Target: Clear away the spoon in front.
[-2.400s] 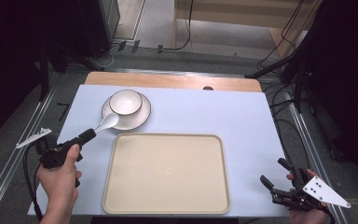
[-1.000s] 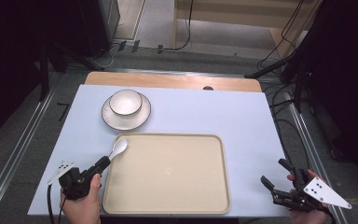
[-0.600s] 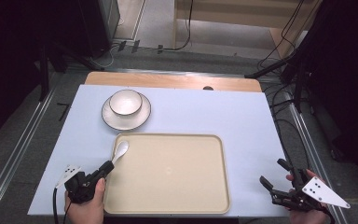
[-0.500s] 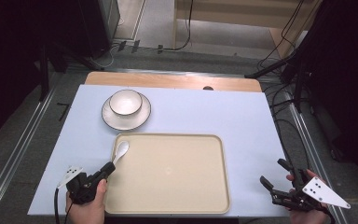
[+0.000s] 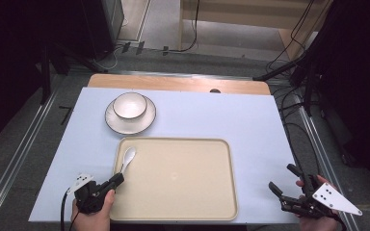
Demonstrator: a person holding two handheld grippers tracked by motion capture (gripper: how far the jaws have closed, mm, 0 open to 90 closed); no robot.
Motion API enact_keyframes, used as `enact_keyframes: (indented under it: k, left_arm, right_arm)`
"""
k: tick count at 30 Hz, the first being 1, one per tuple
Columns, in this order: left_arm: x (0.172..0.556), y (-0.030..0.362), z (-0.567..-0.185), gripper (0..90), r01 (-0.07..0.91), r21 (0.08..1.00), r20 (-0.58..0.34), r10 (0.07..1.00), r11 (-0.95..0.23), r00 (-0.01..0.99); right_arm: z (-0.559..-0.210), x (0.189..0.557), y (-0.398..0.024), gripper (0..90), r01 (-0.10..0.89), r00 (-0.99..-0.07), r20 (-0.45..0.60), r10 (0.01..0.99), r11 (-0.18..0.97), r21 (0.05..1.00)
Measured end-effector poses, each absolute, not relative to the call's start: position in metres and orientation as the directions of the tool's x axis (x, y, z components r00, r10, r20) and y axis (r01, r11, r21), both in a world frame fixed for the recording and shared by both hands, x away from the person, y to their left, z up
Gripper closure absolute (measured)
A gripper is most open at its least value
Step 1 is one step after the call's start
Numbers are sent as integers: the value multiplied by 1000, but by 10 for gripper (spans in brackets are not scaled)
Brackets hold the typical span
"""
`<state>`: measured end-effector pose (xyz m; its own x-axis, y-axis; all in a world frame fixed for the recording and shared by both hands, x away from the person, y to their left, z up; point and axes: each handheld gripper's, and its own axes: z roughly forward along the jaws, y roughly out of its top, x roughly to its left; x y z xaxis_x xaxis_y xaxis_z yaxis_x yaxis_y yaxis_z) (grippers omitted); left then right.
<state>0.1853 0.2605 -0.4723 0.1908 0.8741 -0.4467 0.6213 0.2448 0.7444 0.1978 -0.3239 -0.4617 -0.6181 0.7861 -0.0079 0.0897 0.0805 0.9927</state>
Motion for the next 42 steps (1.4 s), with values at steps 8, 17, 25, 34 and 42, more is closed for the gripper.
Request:
enact_keyframes:
  k: [8, 17, 25, 34, 42]
  left_arm:
    - [182, 256, -473, 854, 638, 738, -432, 880, 219, 198]
    - [179, 251, -477, 846, 657, 729, -401, 897, 191, 184]
    - [179, 250, -480, 811, 663, 723, -404, 896, 191, 183]
    - [179, 246, -475, 717, 662, 735, -351, 918, 148, 185]
    - [177, 240, -473, 667, 649, 755, -274, 944, 93, 184]
  right_arm:
    - [-462, 198, -324, 138, 92, -620, -6, 785, 80, 993]
    - [-463, 198, -323, 138, 94, -619, -4, 785, 79, 992]
    - [-463, 198, -324, 138, 94, -620, -3, 785, 78, 993]
    - [-462, 197, -325, 138, 90, -615, -7, 788, 80, 993]
    - [-462, 197, -325, 138, 92, -616, -7, 788, 81, 992]
